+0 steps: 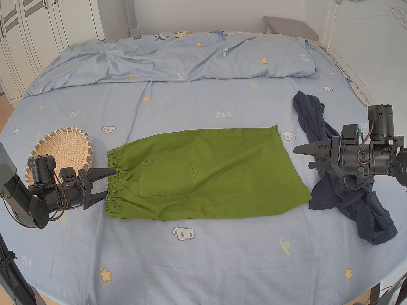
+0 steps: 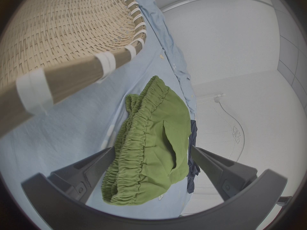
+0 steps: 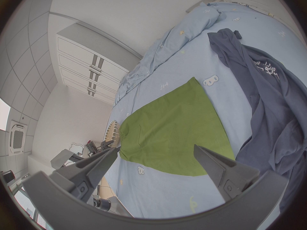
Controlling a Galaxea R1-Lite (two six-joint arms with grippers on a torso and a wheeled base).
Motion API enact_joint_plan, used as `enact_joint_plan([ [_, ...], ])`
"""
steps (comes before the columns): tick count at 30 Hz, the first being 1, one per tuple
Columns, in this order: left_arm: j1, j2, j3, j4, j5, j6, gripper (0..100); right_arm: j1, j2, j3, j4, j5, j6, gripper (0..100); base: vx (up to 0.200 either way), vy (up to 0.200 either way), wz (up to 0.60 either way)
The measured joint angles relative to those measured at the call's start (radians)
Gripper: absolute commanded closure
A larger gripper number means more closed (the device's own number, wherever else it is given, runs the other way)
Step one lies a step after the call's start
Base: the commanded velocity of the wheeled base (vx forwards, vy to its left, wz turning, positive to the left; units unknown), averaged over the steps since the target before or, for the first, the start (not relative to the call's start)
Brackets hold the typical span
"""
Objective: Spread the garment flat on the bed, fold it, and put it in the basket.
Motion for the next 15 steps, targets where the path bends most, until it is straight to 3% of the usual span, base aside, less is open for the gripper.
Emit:
enact_joint_plan([
  [15,-0.01,0.084,0.014,-0.125,0.015,0.033,0,0.018,0.003,0.008,-0.001,-0.001,0.0,0,0.0,0.0,0.0],
])
